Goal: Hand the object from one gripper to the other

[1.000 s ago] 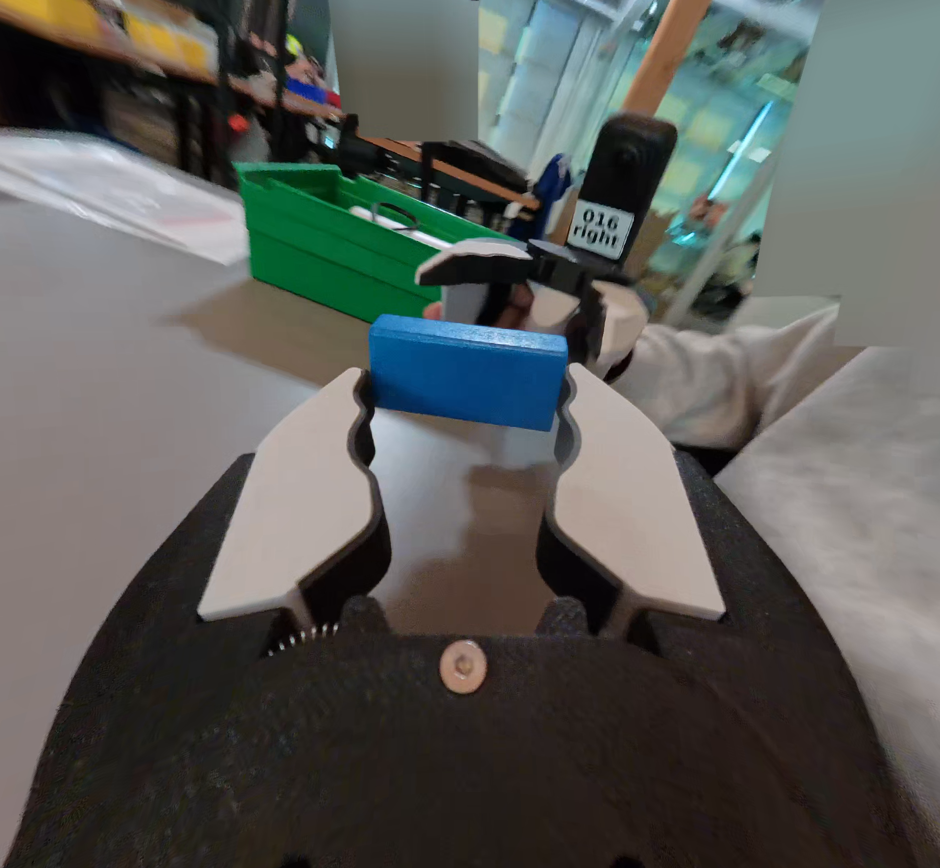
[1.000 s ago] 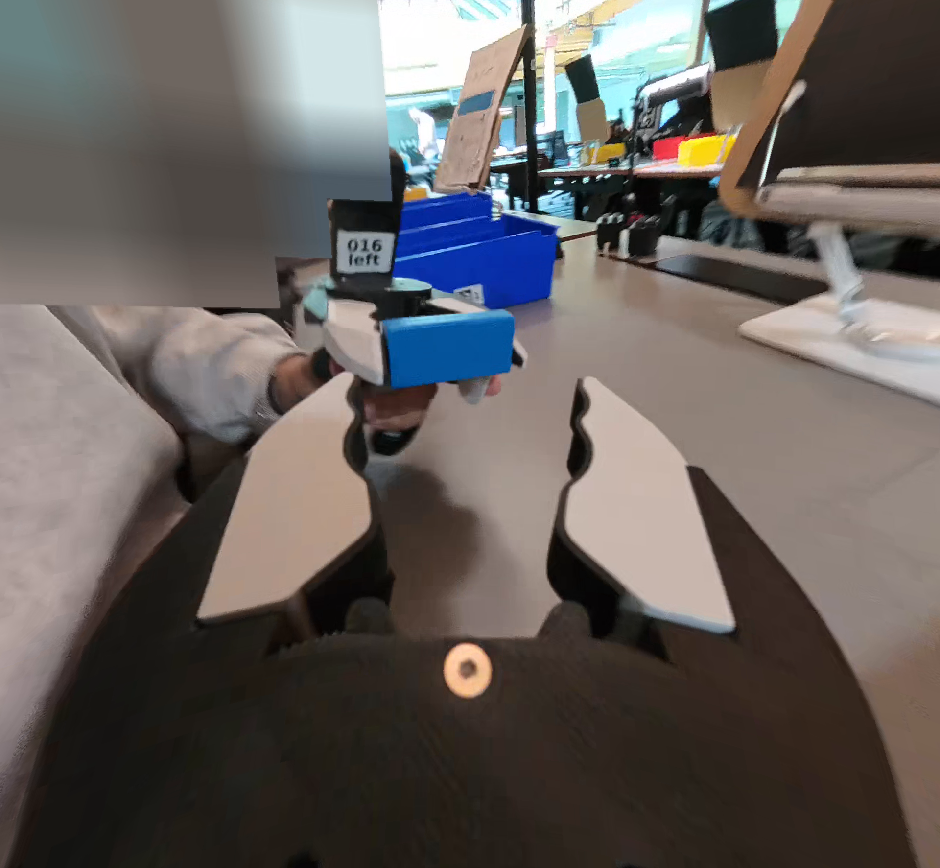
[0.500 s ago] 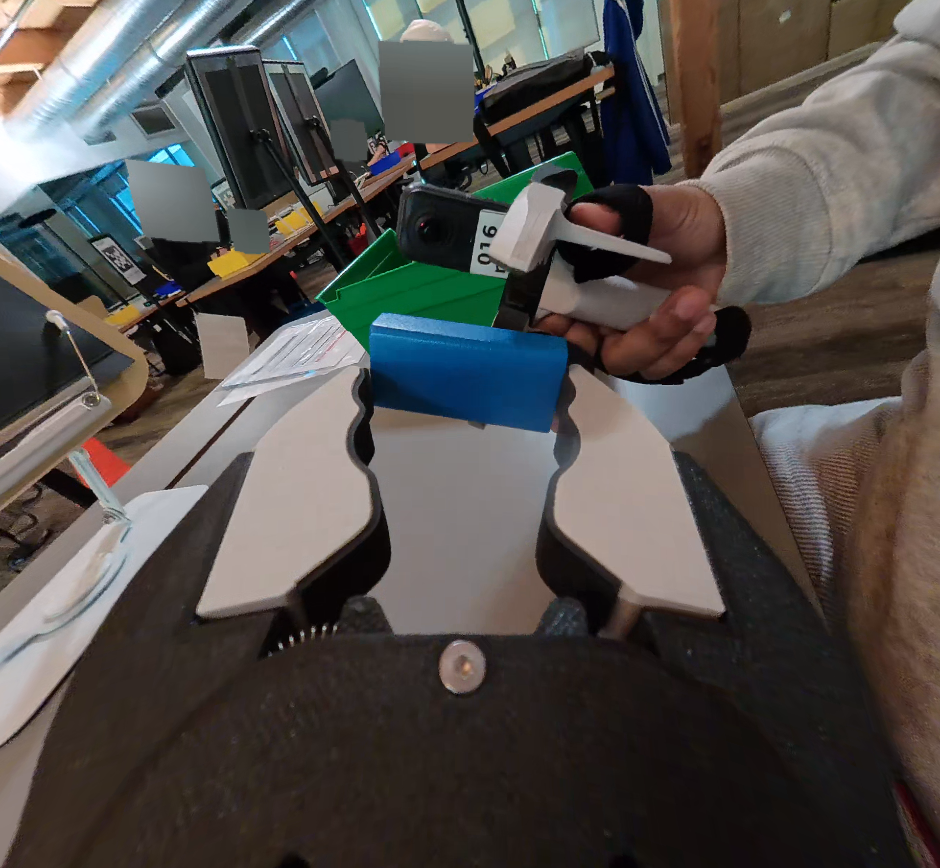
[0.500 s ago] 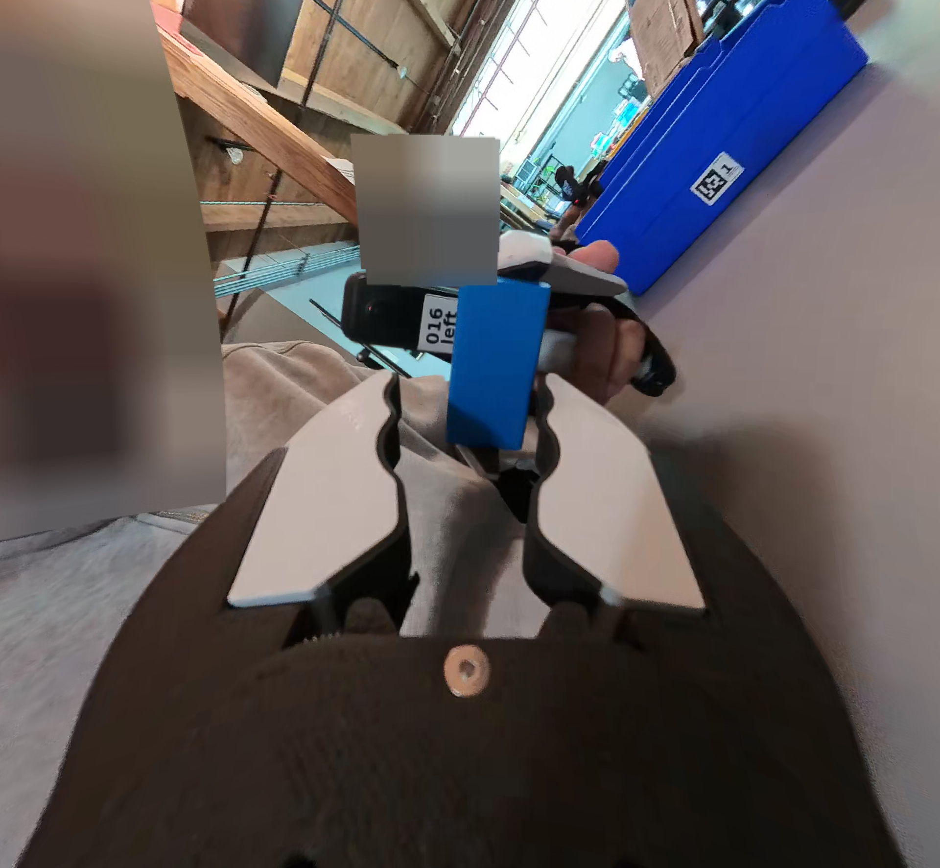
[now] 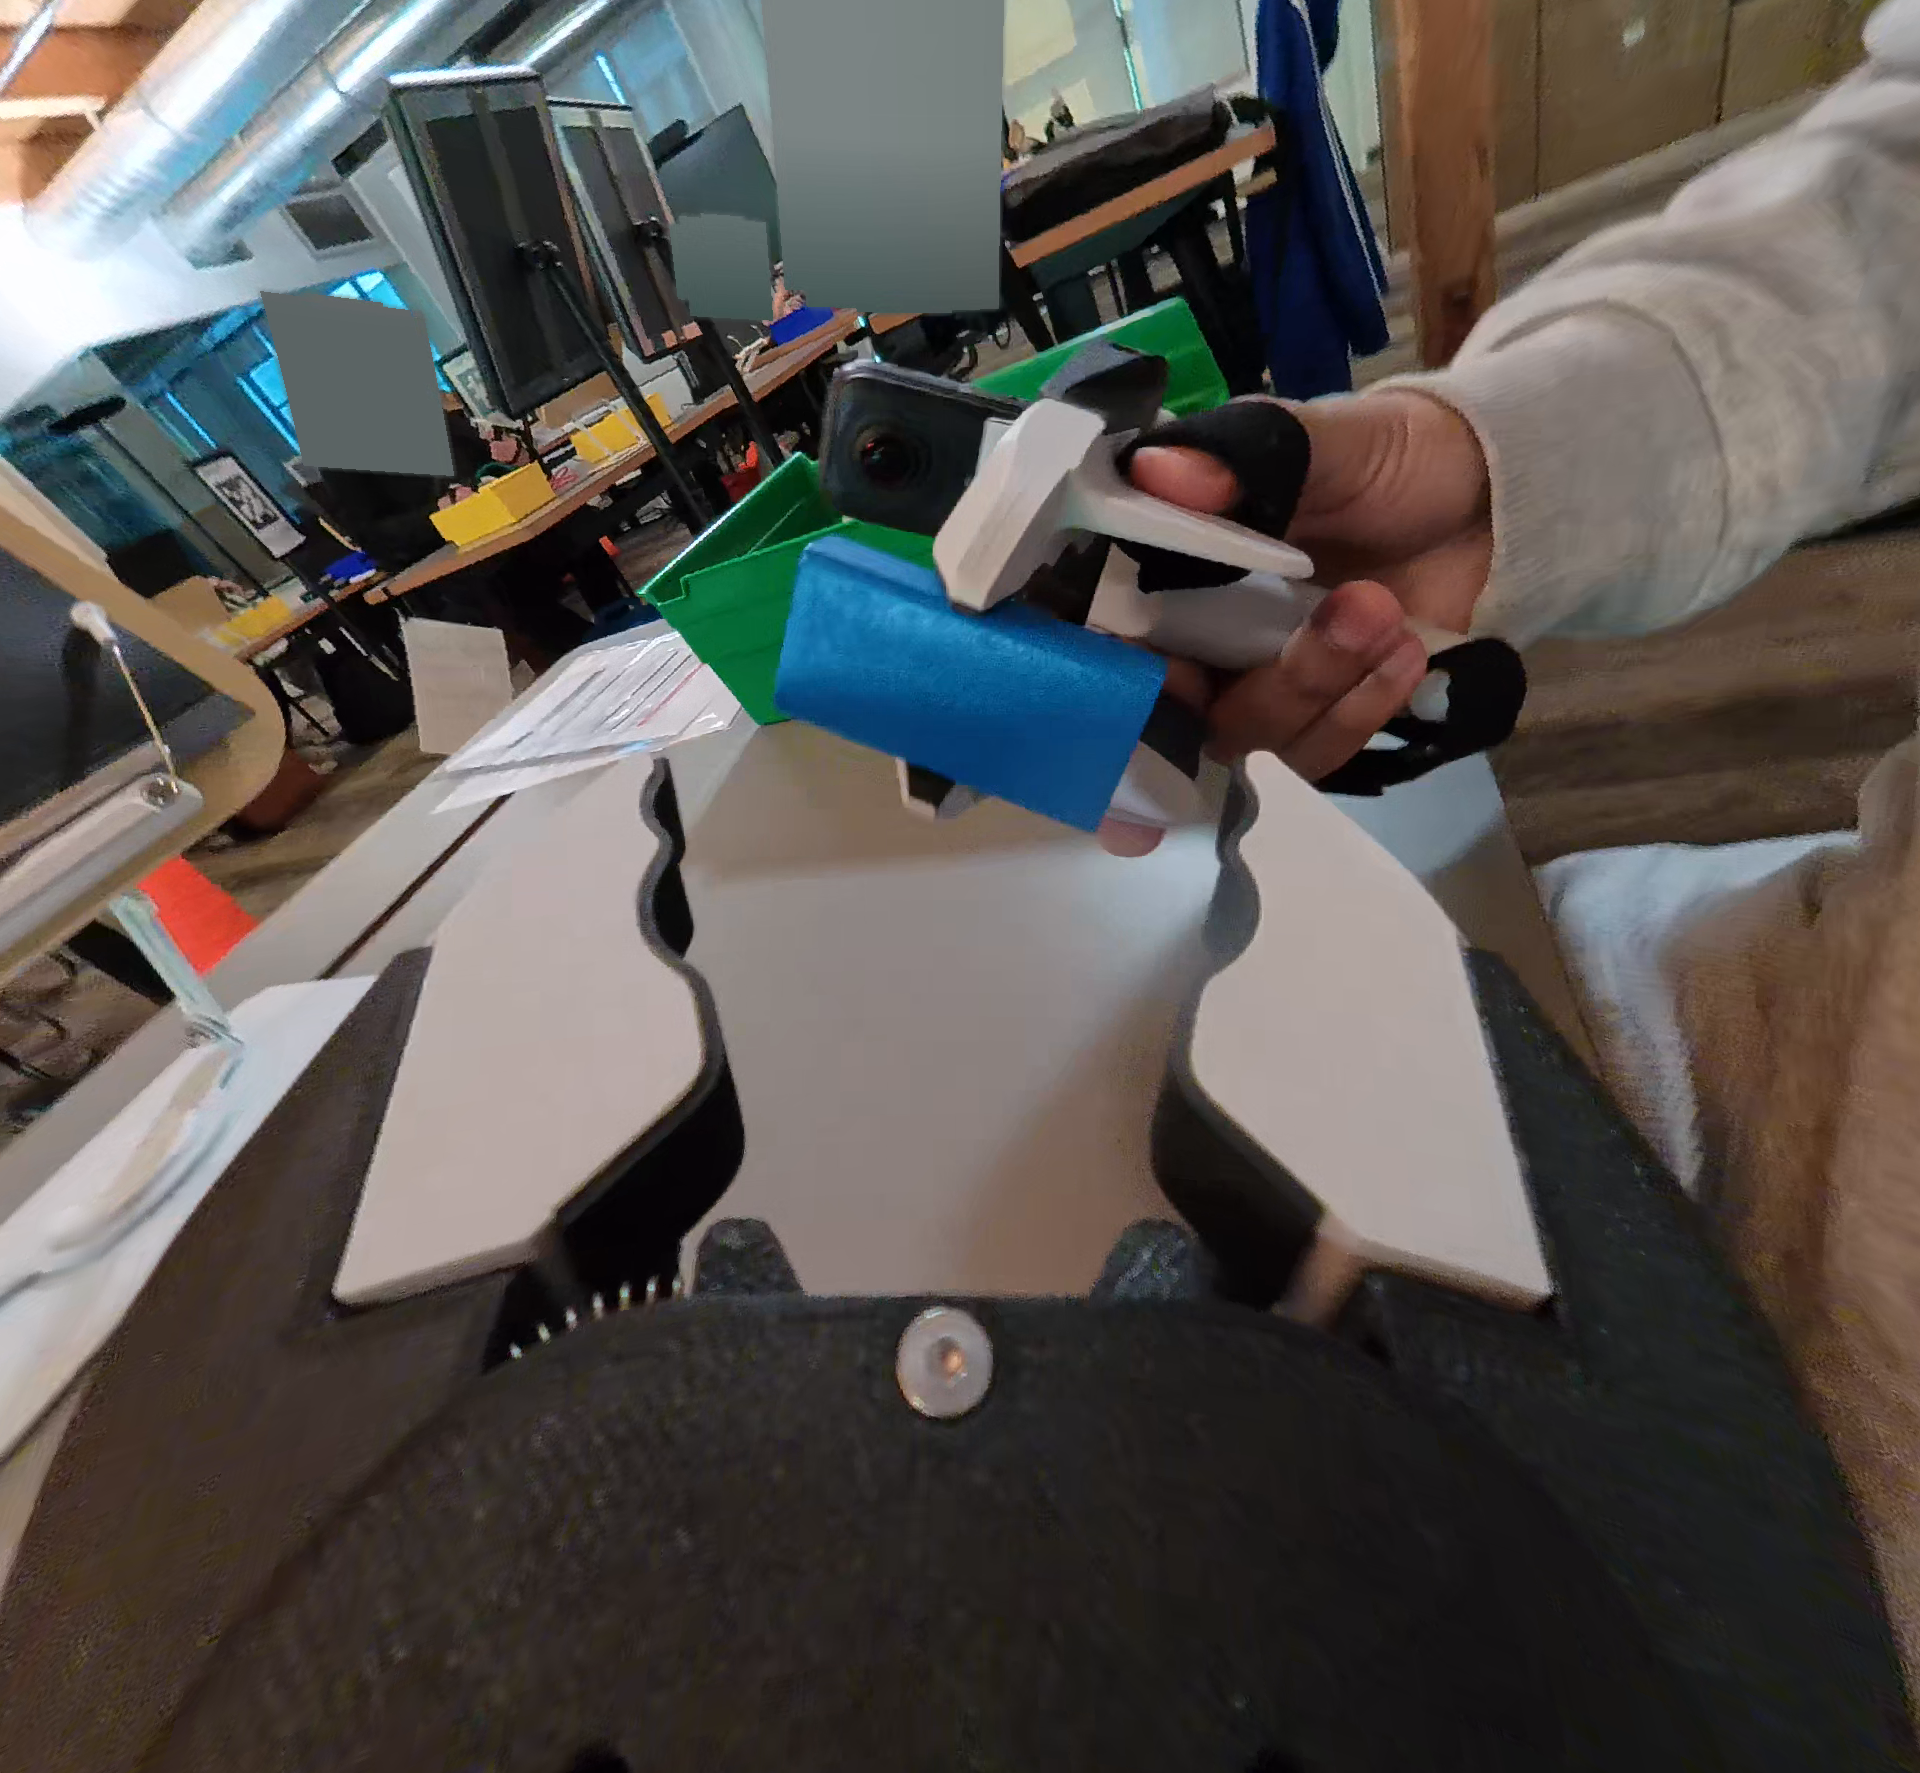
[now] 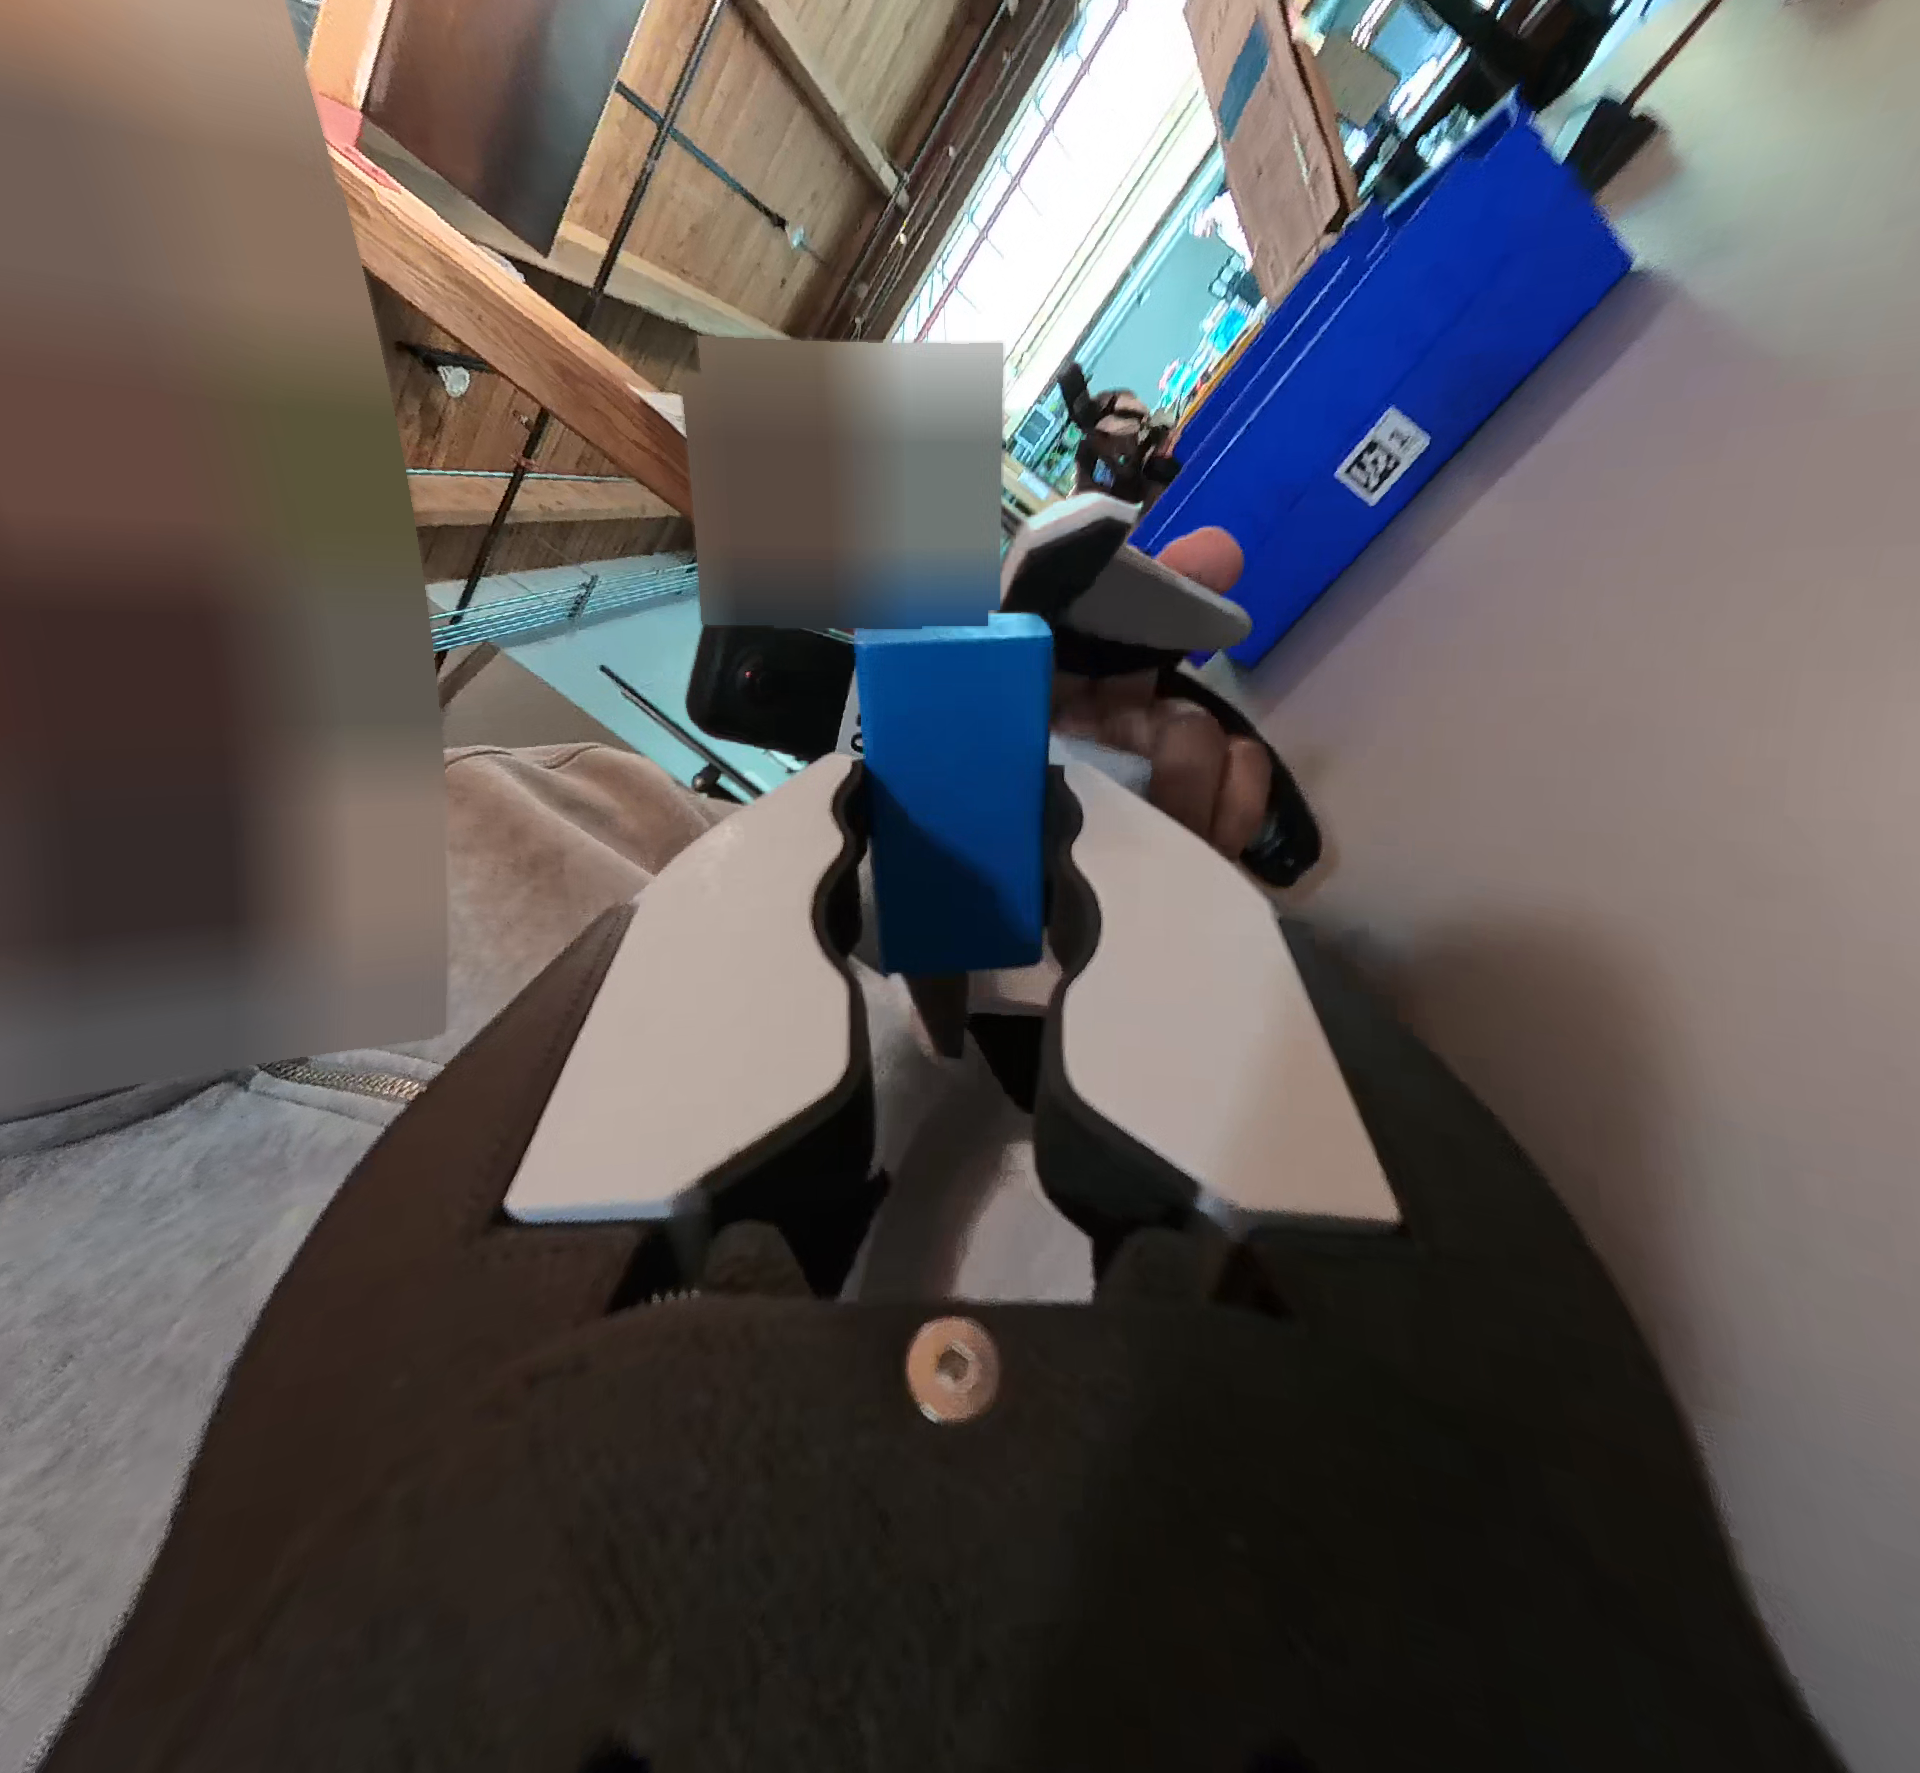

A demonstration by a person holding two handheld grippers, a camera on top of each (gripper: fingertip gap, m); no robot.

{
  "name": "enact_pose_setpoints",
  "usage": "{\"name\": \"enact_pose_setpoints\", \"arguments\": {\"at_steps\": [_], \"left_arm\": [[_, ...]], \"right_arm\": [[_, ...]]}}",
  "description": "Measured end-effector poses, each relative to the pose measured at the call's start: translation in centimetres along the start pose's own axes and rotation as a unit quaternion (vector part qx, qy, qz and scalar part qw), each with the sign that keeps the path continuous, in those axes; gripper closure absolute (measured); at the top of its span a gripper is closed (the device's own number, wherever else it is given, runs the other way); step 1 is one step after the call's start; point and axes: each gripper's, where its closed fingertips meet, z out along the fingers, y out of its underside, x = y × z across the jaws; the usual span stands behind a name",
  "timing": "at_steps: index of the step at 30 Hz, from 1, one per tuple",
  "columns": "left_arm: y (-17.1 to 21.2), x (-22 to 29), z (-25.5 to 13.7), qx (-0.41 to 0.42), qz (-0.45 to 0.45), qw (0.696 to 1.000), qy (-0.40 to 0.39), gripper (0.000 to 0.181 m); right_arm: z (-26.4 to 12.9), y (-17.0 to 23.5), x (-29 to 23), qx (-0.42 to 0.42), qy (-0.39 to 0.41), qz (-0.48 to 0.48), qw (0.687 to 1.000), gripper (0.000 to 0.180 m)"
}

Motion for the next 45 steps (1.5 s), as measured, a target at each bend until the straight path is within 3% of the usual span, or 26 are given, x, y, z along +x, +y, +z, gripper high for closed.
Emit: {"name": "enact_pose_setpoints", "arguments": {"at_steps": [4, 6, 10, 13, 18, 25, 26, 27, 29, 32, 40, 45], "left_arm": [[0.1, -0.6, -0.1, 0.016, -0.098, 0.995, 0.019, 0.081], [0.6, -0.2, 0.0, 0.008, -0.169, 0.984, 0.058, 0.092], [1.3, 1.1, 0.5, -0.004, -0.361, 0.919, 0.157, 0.1], [0.9, 1.2, 0.4, 0.02, -0.45, 0.871, 0.195, 0.111], [0.1, 2.0, 0.2, 0.037, -0.452, 0.861, 0.229, 0.116], [-0.9, 2.8, 0.0, 0.052, -0.345, 0.912, 0.217, 0.146], [-0.9, 2.8, -0.1, 0.051, -0.342, 0.912, 0.221, 0.146], [-1.0, 2.7, -0.2, 0.052, -0.347, 0.91, 0.221, 0.146], [-0.9, 2.4, -0.1, 0.054, -0.371, 0.901, 0.219, 0.146], [-0.8, 2.1, -0.2, 0.061, -0.423, 0.871, 0.24, 0.146], [-1.7, 3.5, -0.9, 0.059, -0.537, 0.767, 0.346, 0.146], [-1.8, 5.2, -0.9, 0.03, -0.534, 0.754, 0.381, 0.146]], "right_arm": [[-1.3, -1.5, 0.3, 0.028, 0.029, -0.055, 0.998, 0.146], [-1.8, -2.0, 0.6, 0.037, 0.05, -0.095, 0.993, 0.146], [-1.6, -1.9, 0.4, 0.026, 0.076, -0.189, 0.979, 0.147], [-0.7, -0.6, 0.3, -0.012, 0.088, -0.264, 0.96, 0.146], [0.5, 0.5, -0.5, -0.029, 0.09, -0.349, 0.932, 0.146], [0.9, 0.8, -1.1, -0.026, 0.073, -0.336, 0.939, 0.147], [0.9, 0.8, -1.2, -0.027, 0.074, -0.34, 0.937, 0.145], [0.8, 0.5, -1.2, -0.022, 0.08, -0.351, 0.933, 0.131], [0.5, -0.7, -1.6, 0.011, 0.097, -0.393, 0.914, 0.101], [-0.3, -1.9, -2.8, 0.034, 0.109, -0.483, 0.868, 0.08], [-0.6, 0.8, -1.5, -0.1, 0.151, -0.684, 0.707, 0.087], [0.0, 2.1, -1.1, -0.134, 0.148, -0.71, 0.675, 0.095]]}}
